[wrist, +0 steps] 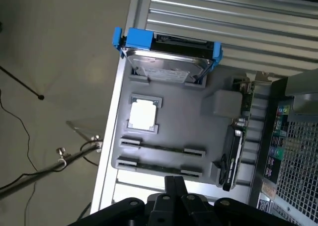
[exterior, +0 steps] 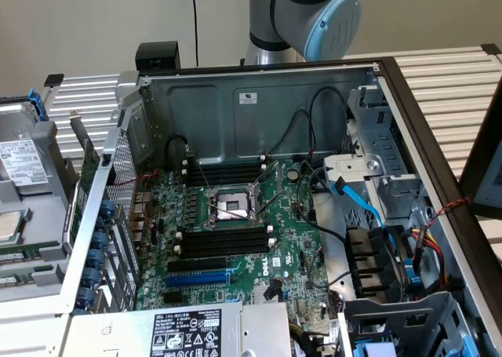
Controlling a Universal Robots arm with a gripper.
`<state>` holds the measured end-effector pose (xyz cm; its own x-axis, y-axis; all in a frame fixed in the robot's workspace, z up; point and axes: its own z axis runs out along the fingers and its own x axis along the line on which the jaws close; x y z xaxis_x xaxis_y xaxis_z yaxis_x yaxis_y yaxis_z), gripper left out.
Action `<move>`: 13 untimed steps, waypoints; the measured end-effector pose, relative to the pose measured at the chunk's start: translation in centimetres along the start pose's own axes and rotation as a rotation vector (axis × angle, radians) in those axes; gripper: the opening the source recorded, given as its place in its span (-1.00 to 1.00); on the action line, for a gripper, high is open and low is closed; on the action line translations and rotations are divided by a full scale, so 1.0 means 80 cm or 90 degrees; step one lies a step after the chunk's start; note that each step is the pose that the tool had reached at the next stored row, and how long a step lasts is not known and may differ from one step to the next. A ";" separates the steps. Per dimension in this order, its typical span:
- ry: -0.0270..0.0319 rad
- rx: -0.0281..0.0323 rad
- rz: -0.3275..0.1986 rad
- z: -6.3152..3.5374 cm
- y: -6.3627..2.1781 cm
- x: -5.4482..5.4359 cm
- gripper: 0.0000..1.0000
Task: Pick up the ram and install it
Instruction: 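Pick up the ram and move it above insertion slot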
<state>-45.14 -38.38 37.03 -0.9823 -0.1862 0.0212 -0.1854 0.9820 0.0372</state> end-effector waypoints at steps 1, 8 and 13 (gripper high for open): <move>0.0004 0.0003 -0.012 0.000 0.000 0.000 -0.80; 0.0035 0.0020 -0.093 0.001 0.000 0.000 -0.80; 0.0056 0.0032 -0.151 0.001 0.000 0.000 -0.80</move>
<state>-45.14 -38.38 36.95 -0.9111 -0.4117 0.0212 -0.4107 0.9110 0.0372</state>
